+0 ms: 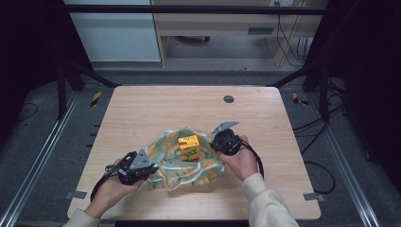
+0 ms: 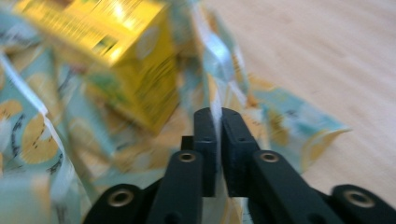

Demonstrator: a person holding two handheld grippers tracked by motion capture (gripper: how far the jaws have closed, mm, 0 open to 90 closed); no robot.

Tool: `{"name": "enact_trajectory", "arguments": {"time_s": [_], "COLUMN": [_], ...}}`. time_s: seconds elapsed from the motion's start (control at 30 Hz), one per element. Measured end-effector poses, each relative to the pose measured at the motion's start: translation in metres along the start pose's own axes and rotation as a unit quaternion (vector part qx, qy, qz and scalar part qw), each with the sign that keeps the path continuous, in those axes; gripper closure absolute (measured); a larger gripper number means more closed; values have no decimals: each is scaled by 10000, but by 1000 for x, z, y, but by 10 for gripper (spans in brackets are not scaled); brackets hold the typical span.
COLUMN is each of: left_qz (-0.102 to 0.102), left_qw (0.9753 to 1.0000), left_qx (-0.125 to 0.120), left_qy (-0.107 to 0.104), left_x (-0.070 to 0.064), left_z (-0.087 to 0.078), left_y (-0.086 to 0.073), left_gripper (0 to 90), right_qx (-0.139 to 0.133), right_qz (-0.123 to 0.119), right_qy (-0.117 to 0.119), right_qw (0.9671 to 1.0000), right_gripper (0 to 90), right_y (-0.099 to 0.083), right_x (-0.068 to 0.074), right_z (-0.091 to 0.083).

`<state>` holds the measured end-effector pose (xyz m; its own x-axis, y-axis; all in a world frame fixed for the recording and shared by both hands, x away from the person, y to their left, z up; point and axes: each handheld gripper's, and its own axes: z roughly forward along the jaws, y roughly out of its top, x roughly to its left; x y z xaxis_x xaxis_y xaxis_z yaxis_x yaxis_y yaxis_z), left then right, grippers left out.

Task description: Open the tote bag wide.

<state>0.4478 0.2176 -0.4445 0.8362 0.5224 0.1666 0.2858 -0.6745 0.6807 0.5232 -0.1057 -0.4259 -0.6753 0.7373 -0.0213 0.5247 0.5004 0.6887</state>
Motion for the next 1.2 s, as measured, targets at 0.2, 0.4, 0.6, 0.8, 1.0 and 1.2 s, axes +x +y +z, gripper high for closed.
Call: {"name": "enact_trajectory", "arguments": {"time_s": [0.2,0.4,0.6,0.8,1.0,1.2], "left_qz": [-100,113,-25,-75,-102,-148], "left_qw": [9998,9975,9993,10000,9996,9988], "left_qx": [42,559,279,-11,-158,-194], "left_qy": [-192,-420,-242,-40,211,430], "left_x": [-3,-13,-11,-9,10,35], "left_z": [8,24,15,0,-12,-16], "left_y": [2,-3,0,10,27,46], "left_gripper": [873,854,692,515,447,403], "right_qx": [-130,300,-209,-620,-778,-734], "right_qz": [175,305,299,476,484,474], "right_qy": [-359,-246,-394,-537,-252,105], "right_qw": [9991,9988,9986,9955,9955,9961], "right_gripper": [894,781,487,358,307,254], "right_y": [12,3,14,23,10,-14], "right_x": [-30,-40,-38,-42,-29,-6], "right_z": [5,29,3,-34,-63,-71]}}
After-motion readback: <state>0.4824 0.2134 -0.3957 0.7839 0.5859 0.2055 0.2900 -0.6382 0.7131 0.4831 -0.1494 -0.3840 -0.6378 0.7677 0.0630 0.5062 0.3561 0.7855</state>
